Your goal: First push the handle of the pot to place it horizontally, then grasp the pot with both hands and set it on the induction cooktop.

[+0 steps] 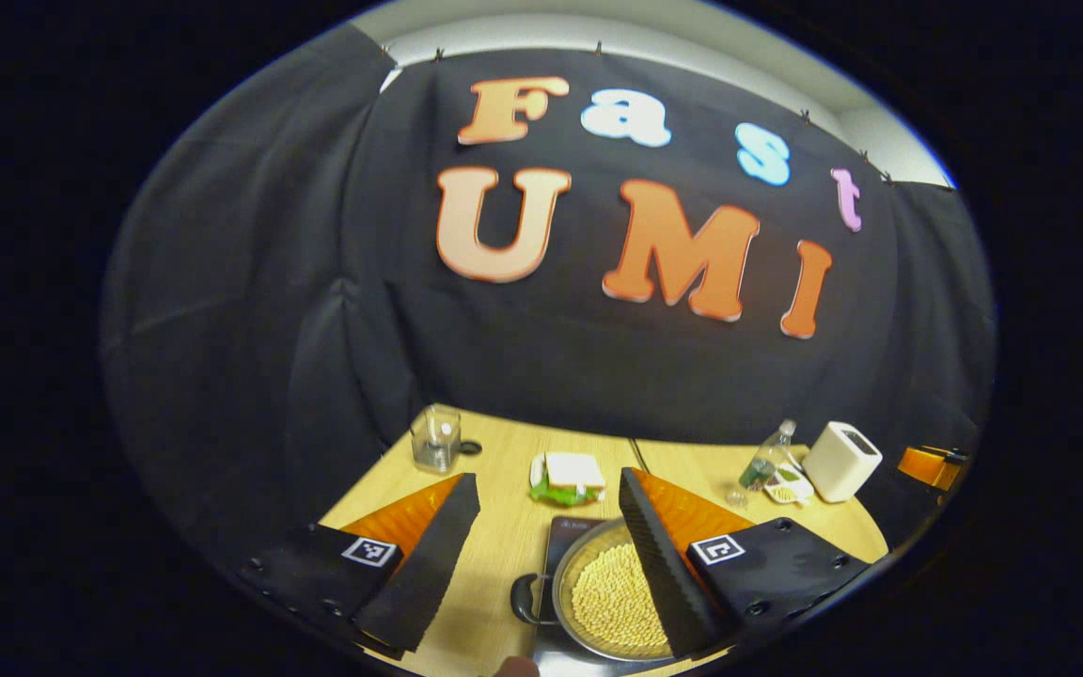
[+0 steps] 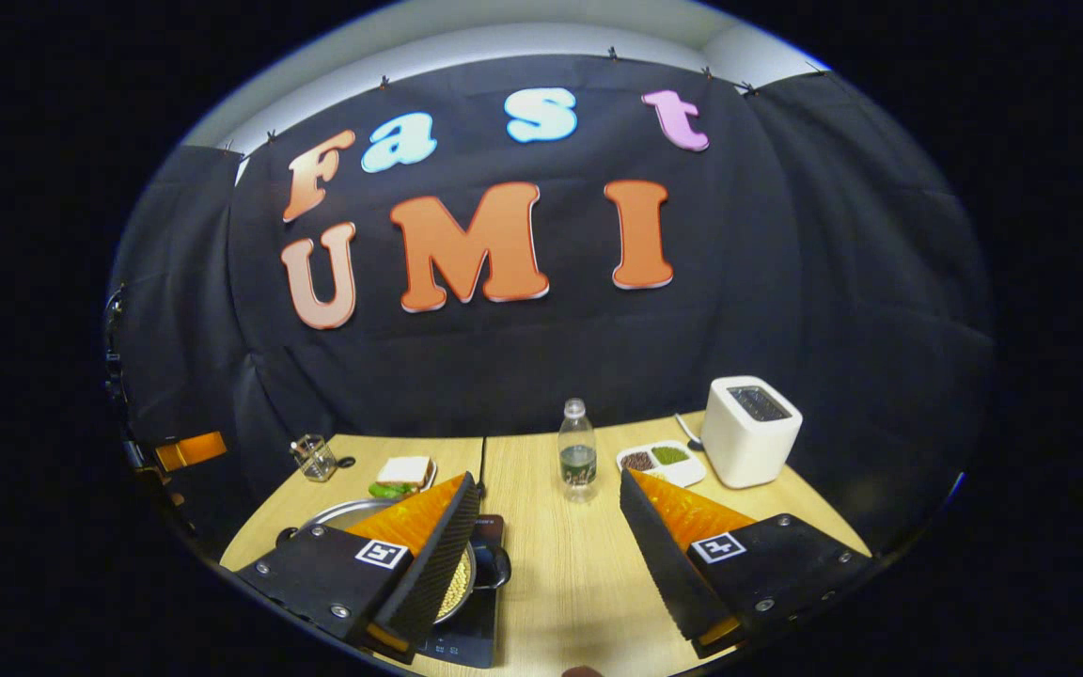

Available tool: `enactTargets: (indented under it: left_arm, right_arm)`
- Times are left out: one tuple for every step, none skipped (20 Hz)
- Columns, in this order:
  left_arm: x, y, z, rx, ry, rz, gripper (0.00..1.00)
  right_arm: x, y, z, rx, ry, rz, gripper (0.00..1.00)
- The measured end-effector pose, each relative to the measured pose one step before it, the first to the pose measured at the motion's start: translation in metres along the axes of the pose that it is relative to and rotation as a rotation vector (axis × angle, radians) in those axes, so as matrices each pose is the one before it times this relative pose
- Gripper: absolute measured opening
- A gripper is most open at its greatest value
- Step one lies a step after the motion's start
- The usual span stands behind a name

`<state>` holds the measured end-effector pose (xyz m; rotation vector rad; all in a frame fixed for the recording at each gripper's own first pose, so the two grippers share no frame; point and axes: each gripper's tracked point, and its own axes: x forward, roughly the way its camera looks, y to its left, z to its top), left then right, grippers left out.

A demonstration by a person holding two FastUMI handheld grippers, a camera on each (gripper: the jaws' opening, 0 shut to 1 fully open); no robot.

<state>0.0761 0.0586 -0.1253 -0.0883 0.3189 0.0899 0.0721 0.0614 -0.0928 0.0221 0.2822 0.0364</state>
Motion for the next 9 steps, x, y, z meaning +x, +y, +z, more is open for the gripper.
enactTargets:
  left_arm:
    - [-0.01516, -0.0027, 0.02565, 0.03023, -0.05978, 0.00692, 0.98]
    - [-0.01444, -0.00253, 0.02161, 0.0245, -0.05164, -0.00076, 0.98]
    - [-0.01372, -0.00433, 0.01841, 0.00924, -0.03582, -0.01413, 0.98]
    - [-0.01034, -0.00659, 0.01329, -0.00745, -0.01778, -0.01819, 0.98]
    - [-0.00946, -0.00223, 0.01026, -0.01446, -0.01007, -0.00417, 0.99]
    - [-0.00575, -0.0012, 0.01547, -0.01029, -0.02431, 0.0016, 0.96]
    - [-0.00633, 0.00388, 0.01622, -0.00156, -0.0342, 0.01183, 0.98]
    - [-0.00681, 0.00441, 0.01335, 0.00518, -0.03447, 0.01385, 0.98]
    - [-0.00552, 0.00247, 0.01408, 0.00801, -0.03352, 0.00601, 0.99]
  right_arm:
    - [-0.01085, -0.00353, 0.01551, -0.00213, -0.03061, -0.00369, 0.94]
    - [-0.01133, -0.00559, 0.01609, -0.00746, -0.02998, -0.011, 0.94]
    - [-0.00603, -0.00355, 0.01095, -0.01131, -0.02094, -0.00685, 0.94]
    - [-0.00811, -0.00278, 0.01094, -0.01342, -0.02015, -0.00254, 0.94]
    - [-0.00736, -0.00151, 0.01068, -0.01108, -0.01762, -0.00146, 0.94]
    - [-0.00606, -0.00235, 0.01039, -0.00765, -0.02079, -0.00315, 0.94]
    - [-0.0047, -0.00256, 0.00898, -0.00383, -0.02277, -0.00402, 0.94]
    - [-0.00499, -0.0023, 0.00759, 0.00108, -0.0228, -0.00208, 0.94]
    - [-0.00064, -0.00339, 0.00357, 0.00664, -0.01493, 0.00214, 0.94]
